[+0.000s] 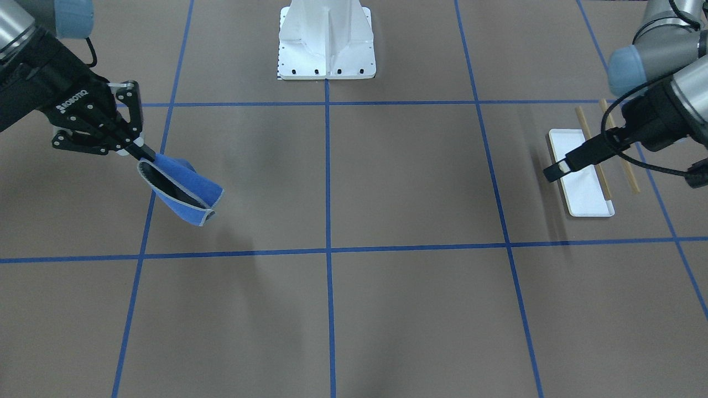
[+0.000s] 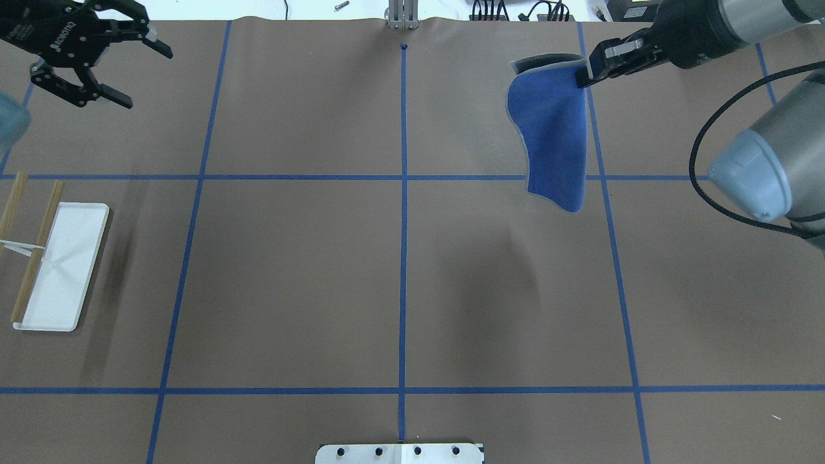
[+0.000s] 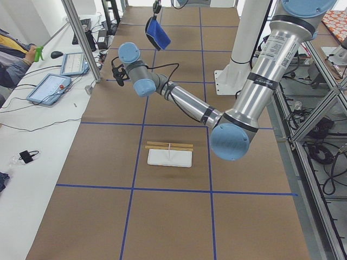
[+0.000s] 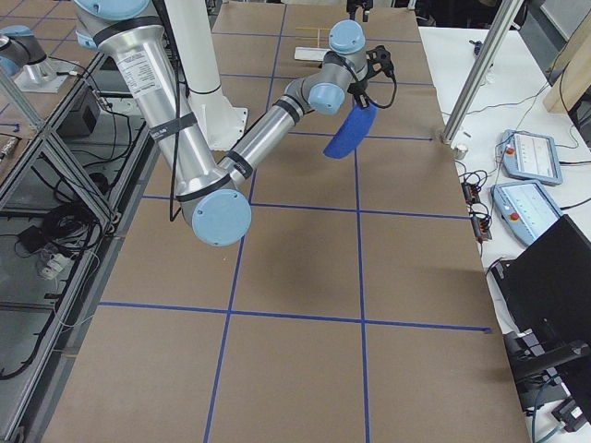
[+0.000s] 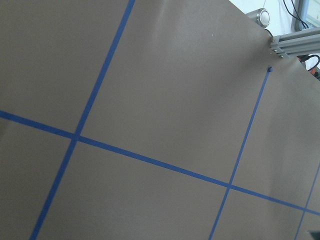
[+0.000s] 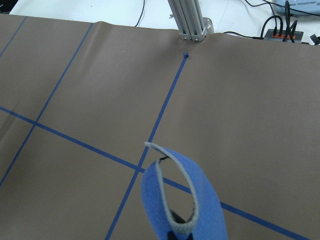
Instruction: Hang towel on rack
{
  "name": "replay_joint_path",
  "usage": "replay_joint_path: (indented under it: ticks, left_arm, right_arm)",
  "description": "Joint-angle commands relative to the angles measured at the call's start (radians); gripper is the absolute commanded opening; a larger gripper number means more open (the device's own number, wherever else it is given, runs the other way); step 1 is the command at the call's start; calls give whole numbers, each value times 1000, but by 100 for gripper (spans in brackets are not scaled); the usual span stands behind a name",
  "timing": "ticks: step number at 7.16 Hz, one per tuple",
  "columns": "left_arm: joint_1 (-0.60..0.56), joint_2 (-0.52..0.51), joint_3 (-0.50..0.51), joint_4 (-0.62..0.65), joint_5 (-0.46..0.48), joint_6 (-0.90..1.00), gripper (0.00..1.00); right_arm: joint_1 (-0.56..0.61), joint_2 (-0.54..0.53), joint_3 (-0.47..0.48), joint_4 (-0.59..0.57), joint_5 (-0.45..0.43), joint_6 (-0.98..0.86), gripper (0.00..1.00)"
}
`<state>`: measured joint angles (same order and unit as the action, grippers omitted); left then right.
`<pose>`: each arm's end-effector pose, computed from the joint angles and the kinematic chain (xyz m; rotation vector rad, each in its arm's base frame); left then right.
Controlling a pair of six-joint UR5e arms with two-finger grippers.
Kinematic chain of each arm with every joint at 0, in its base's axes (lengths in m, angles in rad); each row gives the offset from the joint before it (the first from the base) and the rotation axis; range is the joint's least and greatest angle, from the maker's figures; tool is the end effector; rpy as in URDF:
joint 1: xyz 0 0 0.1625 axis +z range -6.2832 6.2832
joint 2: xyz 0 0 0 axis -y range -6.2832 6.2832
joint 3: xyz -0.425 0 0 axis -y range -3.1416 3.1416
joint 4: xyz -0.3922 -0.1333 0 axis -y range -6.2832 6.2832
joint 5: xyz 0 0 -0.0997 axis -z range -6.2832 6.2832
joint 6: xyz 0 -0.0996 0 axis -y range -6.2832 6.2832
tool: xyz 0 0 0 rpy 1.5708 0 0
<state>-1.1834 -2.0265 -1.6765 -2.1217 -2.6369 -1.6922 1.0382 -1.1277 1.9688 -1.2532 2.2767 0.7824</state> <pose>0.1864 -0.5788 0.2672 -0.3108 1.3374 -0.5057 -0.2217 -0.5113 0.1931 0.4925 -1.1634 -0.1927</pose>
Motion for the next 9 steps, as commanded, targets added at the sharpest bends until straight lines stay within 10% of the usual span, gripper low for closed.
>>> replay_joint_path:
  ticks: [1, 9]
  left_arm:
    - [56, -70, -3, -131, 32, -204, 98]
    - [301, -208, -3, -204, 345, -1037, 98]
  right_arm:
    - [-46, 8, 32, 0, -49, 12, 0]
    - [-176, 51, 82, 0, -166, 12, 0]
